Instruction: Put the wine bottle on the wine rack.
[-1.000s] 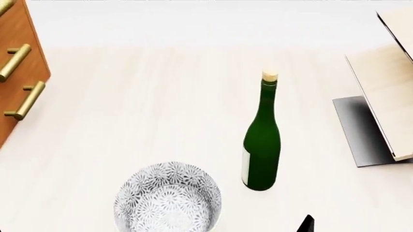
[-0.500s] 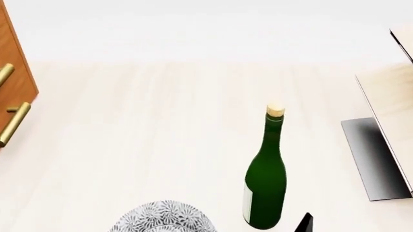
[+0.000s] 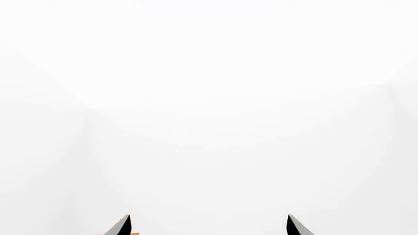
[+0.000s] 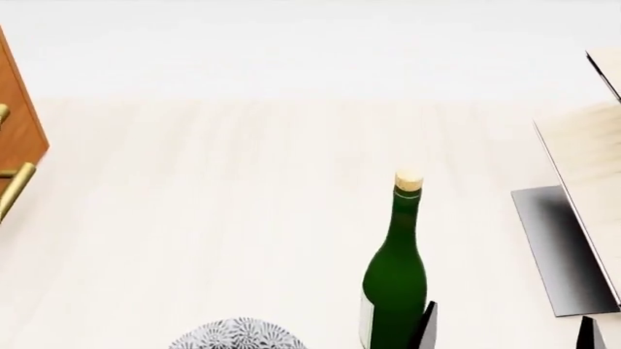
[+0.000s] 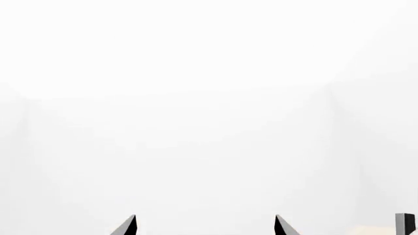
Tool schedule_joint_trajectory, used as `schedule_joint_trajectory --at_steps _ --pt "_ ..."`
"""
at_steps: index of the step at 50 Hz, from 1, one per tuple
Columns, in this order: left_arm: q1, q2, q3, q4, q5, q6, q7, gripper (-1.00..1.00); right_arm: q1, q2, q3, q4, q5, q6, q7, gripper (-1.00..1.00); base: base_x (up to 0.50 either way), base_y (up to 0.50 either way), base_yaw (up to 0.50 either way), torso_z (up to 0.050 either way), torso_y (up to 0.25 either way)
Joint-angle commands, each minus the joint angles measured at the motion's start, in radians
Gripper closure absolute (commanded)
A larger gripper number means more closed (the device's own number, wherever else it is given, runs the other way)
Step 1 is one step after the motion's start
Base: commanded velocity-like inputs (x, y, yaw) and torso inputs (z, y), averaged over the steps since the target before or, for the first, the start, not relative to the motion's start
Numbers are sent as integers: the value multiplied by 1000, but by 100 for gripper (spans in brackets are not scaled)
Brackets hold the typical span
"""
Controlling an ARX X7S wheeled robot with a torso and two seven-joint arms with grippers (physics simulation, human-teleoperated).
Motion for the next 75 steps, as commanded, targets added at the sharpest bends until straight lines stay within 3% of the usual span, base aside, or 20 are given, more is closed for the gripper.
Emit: schedule_joint_trajectory --at_steps 1,75 --pt "-2 -6 4 -1 0 -1 -8 -100 3 10 -9 -2 3 20 7 -100 0 -199 0 0 0" --pt "-6 -42 29 9 2 -11 -49 -100 3 57 -42 -9 1 13 50 -100 0 -196 0 0 0"
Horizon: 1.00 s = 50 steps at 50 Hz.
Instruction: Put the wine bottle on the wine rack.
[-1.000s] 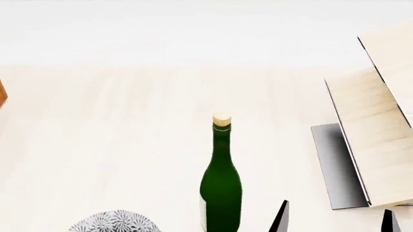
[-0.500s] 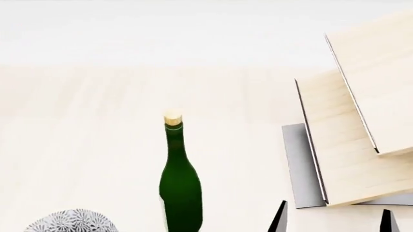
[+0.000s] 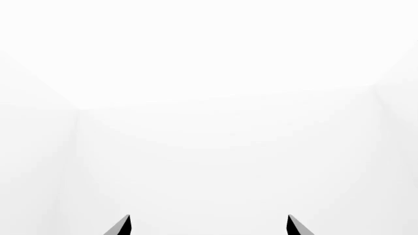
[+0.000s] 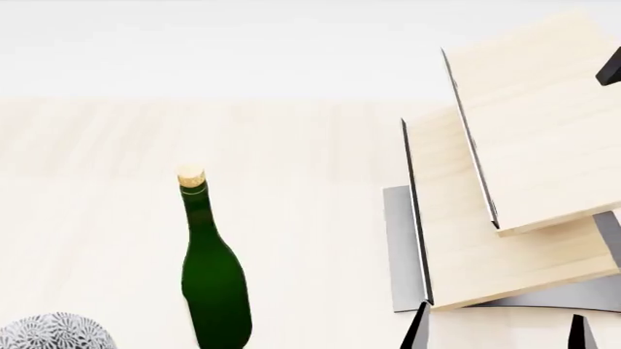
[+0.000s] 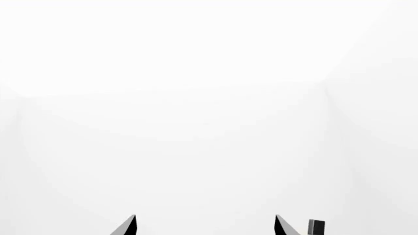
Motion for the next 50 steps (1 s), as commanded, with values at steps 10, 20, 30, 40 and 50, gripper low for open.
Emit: schedule_joint_trajectory --at_steps 10,20,30,40,50 --pt "-2 -8 7 0 2 -2 -11 -100 2 10 -10 3 -3 0 11 -100 0 -176 0 0 0" --pt "-2 -13 10 1 2 -3 -16 -100 2 14 -13 2 -5 0 17 -100 0 -175 0 0 0" --pt "-3 -17 12 1 1 -3 -22 -100 0 18 -17 -3 -9 1 22 -100 0 -170 0 0 0" --pt "-3 -21 14 1 2 -5 -27 -100 2 22 -23 3 -13 -3 27 -100 0 -154 0 0 0" --pt "-5 -25 19 -1 3 -5 -31 -100 6 24 -40 18 -20 -9 24 -100 0 -17 0 0 0"
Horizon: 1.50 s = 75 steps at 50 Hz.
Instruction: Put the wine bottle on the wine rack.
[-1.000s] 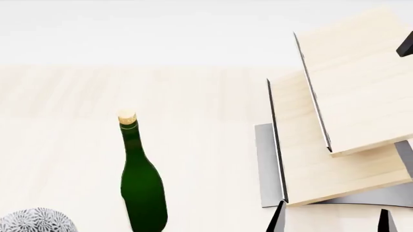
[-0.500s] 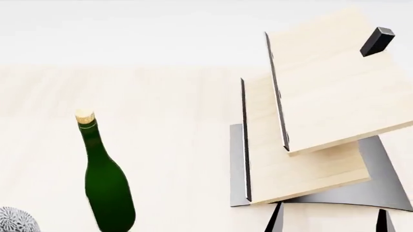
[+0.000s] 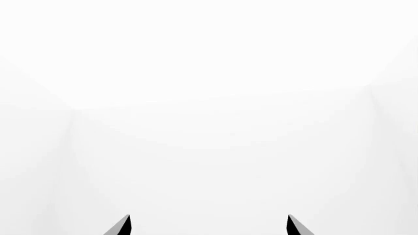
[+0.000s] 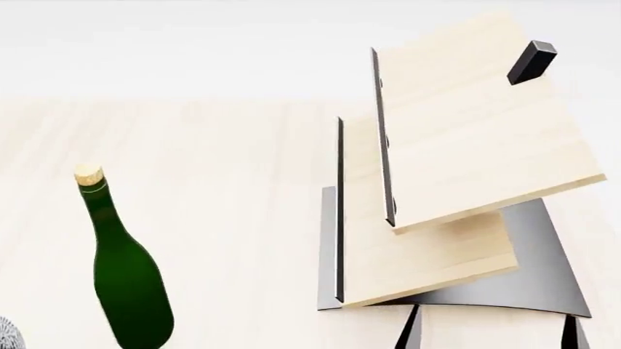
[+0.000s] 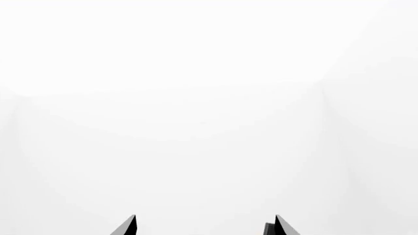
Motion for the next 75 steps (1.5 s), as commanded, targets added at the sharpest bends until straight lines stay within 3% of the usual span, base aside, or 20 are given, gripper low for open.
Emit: schedule_joint_trajectory --at_steps 1,12,18,21,31,34,35,37,38,42,46,51,55,63,75 --pt "-2 -5 4 -2 0 -1 -5 -100 5 2 -23 11 -22 3 -4 -100 0 0 0 0 0" --pt "-5 -7 12 0 6 -8 -7 -100 67 -10 -75 -105 -71 145 -29 -100 0 0 0 0 0" --pt "-6 -9 16 -1 11 -7 -9 -100 180 -34 -81 -180 -61 303 -42 -100 0 0 0 0 0" --pt "-9 -11 15 -2 7 -11 -10 -100 249 -39 -126 -205 -143 447 -75 -100 0 0 0 0 0" --pt "-6 -15 16 5 8 -13 -14 -100 364 -73 -117 -257 -116 566 -87 -100 0 0 0 0 0" --pt "-6 -16 16 8 7 -15 -15 -100 410 -66 -115 -232 -31 458 -119 -100 0 0 0 0 0" --pt "-6 -17 17 7 6 -13 -16 -100 434 -67 -117 -255 -36 603 -123 -100 0 0 0 0 0" --pt "-7 -18 17 5 7 -14 -16 -100 455 -70 -120 -254 -44 613 -123 -100 0 0 0 0 0" --pt "-7 -18 17 4 6 -14 -17 -100 493 -63 -136 -282 -68 763 -140 -100 0 0 0 0 0" --pt "-9 -19 19 5 7 -15 -18 -100 603 -56 -180 -291 -60 919 -203 -100 0 0 0 0 0" --pt "-10 -22 17 5 2 -14 -21 -100 663 -71 -178 -283 -64 957 -200 -100 0 0 0 0 0" --pt "-10 -24 17 4 0 -15 -24 -100 728 -83 -138 -238 51 1004 -264 -100 0 0 0 0 0" --pt "-11 -25 20 3 1 -15 -25 -100 809 -124 -49 -227 194 1176 -291 -100 0 0 0 0 0" --pt "-11 -28 20 4 1 -17 -29 -100 931 -147 13 -184 349 1343 -349 -100 0 0 0 0 0" --pt "-15 -30 24 1 1 -22 -33 -100 1029 -133 22 -107 472 1456 -432 -100 0 0 0 0 0"
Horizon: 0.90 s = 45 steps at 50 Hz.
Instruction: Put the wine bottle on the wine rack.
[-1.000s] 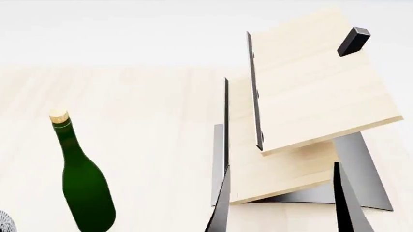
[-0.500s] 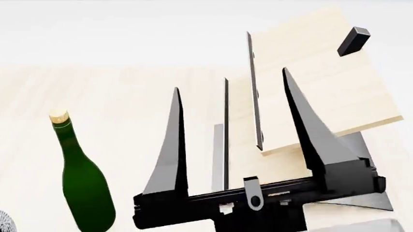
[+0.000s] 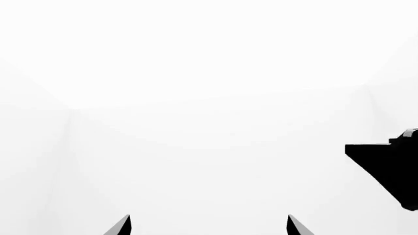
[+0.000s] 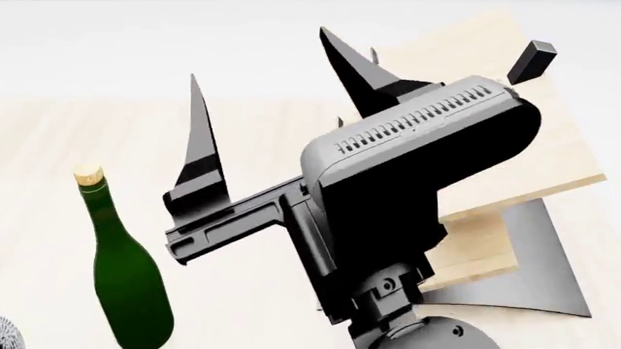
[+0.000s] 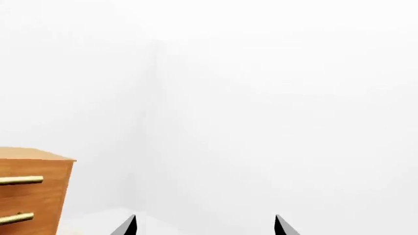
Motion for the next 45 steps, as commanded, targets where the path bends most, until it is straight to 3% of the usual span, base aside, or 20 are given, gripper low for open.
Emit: schedule_joint_trajectory --at_steps 1,13,21,38,45 --pt "-3 -3 3 -1 0 -5 -4 -100 113 -16 57 65 164 165 -74 -100 0 0 0 0 0" --pt "-3 -7 5 2 1 -9 -9 -100 225 -66 147 132 391 444 -94 -100 0 0 0 0 0" --pt "-1 -11 3 11 -2 -14 -13 -100 264 -95 182 181 482 540 -80 -100 0 0 0 0 0" --pt "-1 -16 13 13 1 -14 -16 -100 302 -92 103 247 534 530 -99 -100 0 0 0 0 0" --pt "-4 -16 19 9 3 -14 -17 -100 331 -77 7 409 455 428 -145 -100 0 0 0 0 0"
